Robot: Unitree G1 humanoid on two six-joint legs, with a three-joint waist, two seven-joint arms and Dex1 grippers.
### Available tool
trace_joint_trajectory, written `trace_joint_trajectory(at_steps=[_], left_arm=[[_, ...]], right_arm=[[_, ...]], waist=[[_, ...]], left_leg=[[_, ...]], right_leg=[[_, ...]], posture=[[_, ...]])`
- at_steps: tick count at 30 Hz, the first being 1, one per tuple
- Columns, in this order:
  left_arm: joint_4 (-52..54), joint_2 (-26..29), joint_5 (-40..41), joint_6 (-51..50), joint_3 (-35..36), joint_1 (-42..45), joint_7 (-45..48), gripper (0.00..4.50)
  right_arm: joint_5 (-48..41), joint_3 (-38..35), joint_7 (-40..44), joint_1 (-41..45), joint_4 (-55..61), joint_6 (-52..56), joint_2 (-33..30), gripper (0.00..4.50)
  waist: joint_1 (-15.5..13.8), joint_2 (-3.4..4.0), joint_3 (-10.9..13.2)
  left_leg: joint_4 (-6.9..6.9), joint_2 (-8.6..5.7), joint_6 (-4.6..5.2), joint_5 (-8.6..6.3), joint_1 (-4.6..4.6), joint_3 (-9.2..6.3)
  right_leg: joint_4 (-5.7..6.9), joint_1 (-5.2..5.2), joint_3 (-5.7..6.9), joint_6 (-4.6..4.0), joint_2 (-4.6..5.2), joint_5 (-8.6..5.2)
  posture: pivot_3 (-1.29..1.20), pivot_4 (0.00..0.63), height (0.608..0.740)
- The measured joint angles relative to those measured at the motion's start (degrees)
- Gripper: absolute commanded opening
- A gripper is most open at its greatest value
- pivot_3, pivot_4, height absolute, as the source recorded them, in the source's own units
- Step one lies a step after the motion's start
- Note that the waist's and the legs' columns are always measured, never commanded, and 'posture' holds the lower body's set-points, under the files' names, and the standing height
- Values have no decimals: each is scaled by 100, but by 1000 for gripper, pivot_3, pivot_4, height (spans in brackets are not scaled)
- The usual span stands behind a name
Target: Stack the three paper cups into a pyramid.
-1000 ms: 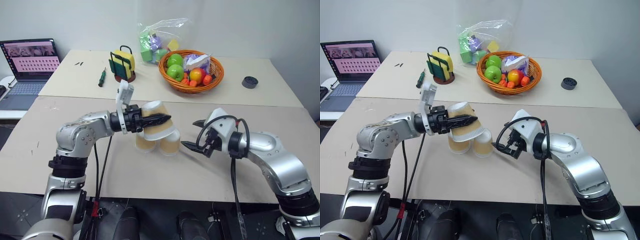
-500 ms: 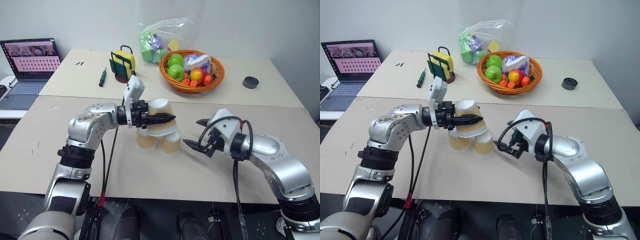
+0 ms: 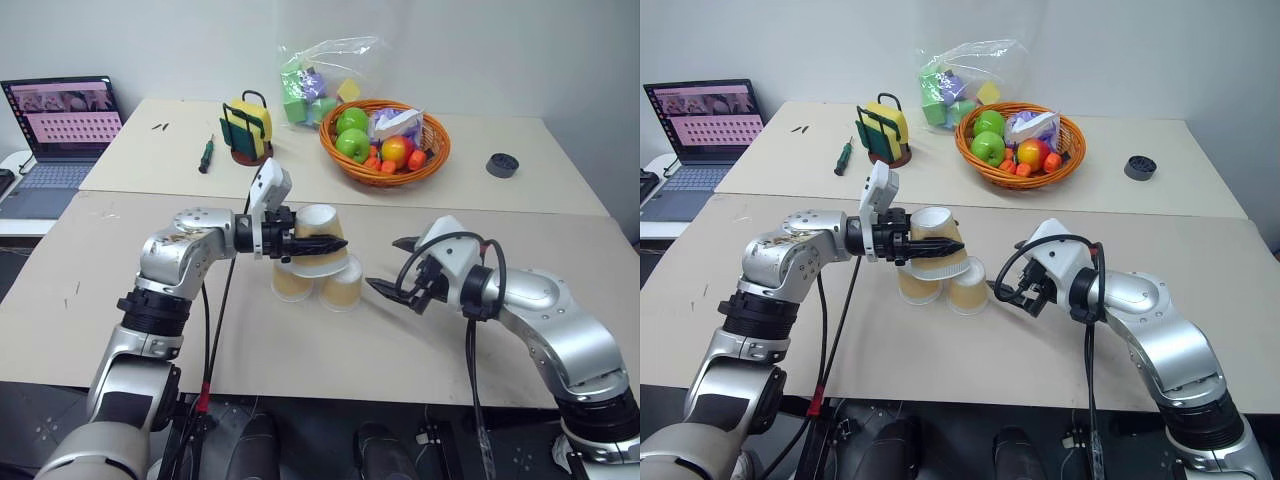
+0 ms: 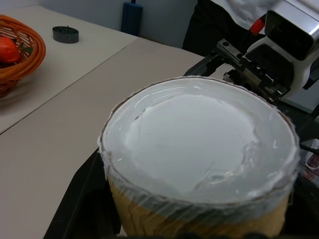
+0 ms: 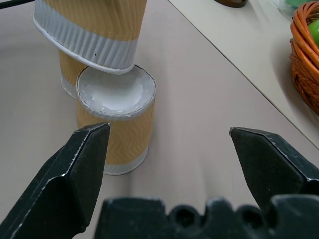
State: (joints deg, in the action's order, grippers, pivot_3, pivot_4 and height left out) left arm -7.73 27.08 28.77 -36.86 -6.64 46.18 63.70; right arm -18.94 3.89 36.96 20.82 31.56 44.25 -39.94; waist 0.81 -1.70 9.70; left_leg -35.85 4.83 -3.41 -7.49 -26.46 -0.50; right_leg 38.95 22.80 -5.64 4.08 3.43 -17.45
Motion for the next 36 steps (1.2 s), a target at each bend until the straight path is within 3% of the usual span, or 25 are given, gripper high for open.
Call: trace_joint_trajectory(at_steps=[15,16,17,19,20,36], left_arm=[[-389,-112,-528,830,-114,-1,-19,2887],[-388,-112,-545,837,-121,-1,-7,3458],[-389,-111,-562,837,-134,-2,1,3629],[-436,-110,-674,833,-204,-53,-1,4405],[-451,-110,-703,831,-221,-91,-3,4461],[198,-150,-121,-15,184,111,-106,4461]], right_arm=[[-48,-45,-1,-3,1,0,7,4500],[-48,-65,-6,-6,3,0,7,4500],[-48,-79,-10,-7,4,0,7,4500],[-47,-94,-29,-12,13,0,7,4500],[-48,-97,-35,-16,18,0,7,4500],[-40,-94,-12,-52,-41,-8,10,4500]], waist=[[1,0,0],[0,0,0],[0,0,0],[5,0,0],[8,0,0],[-1,-1,1]], left_leg=[[-3,0,0,0,11,-1],[-3,0,0,0,12,-1],[-3,0,0,0,13,-1],[-2,0,0,0,13,-1],[-2,0,0,0,13,-1],[-2,0,0,0,7,-3]], right_leg=[[0,-16,2,0,0,0],[0,-17,2,0,0,0],[0,-18,2,0,0,0],[0,-17,2,0,0,0],[0,-16,2,0,0,0],[0,-13,4,1,0,-1]], posture=[[0,150,692],[0,150,692],[0,150,692],[0,150,692],[0,150,692],[0,150,692]])
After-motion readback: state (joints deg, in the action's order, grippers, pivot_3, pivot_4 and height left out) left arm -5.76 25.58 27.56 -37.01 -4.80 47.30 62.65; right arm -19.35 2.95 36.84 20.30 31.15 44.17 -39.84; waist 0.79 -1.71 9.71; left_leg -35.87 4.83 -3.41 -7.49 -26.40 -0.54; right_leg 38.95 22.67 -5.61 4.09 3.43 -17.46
